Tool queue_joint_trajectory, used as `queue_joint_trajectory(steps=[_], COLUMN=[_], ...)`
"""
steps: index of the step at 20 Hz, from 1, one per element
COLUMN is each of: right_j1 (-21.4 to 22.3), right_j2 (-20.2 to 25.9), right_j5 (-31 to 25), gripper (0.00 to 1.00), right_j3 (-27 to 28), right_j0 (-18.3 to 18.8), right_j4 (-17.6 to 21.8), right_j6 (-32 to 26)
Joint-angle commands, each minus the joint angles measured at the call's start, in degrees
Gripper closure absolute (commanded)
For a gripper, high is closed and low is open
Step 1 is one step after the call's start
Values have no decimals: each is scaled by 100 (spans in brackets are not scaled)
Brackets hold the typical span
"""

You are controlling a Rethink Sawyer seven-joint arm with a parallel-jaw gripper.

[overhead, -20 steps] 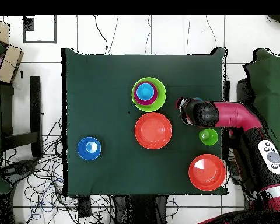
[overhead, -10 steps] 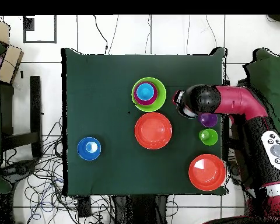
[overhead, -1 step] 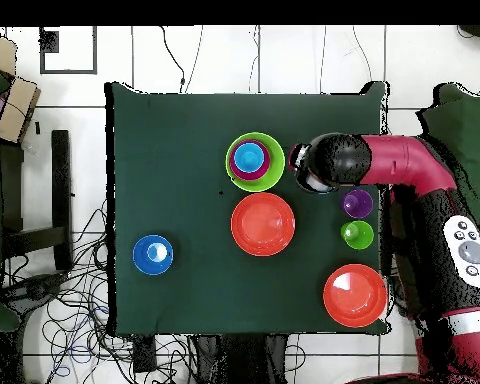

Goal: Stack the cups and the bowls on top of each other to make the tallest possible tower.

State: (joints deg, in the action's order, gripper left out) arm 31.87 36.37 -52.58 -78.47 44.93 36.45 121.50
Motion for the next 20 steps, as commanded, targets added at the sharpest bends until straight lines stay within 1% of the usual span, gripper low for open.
queue_joint_trajectory(steps=[1, 4, 5, 6, 11, 13, 17, 20], right_j1=[191, 342, 395, 427, 592, 598, 569, 401], right_j2=[-114, -260, -337, -441, -970, -1150, -1419, -1604], right_j5=[-619, -592, -615, -800, -1630, -1844, -1850, -1805], gripper=[100, 100, 100, 100, 100, 100, 100, 100], right_j3=[86, 42, 87, 191, 847, 1016, 1090, 1210], right_j0=[-764, -1023, -1147, -1304, -2203, -2476, -2830, -3017], right_j4=[-143, -164, -97, -42, 681, 871, 1105, 1290], right_j6=[-251, 23, 62, 106, -27, -2, 115, 205])
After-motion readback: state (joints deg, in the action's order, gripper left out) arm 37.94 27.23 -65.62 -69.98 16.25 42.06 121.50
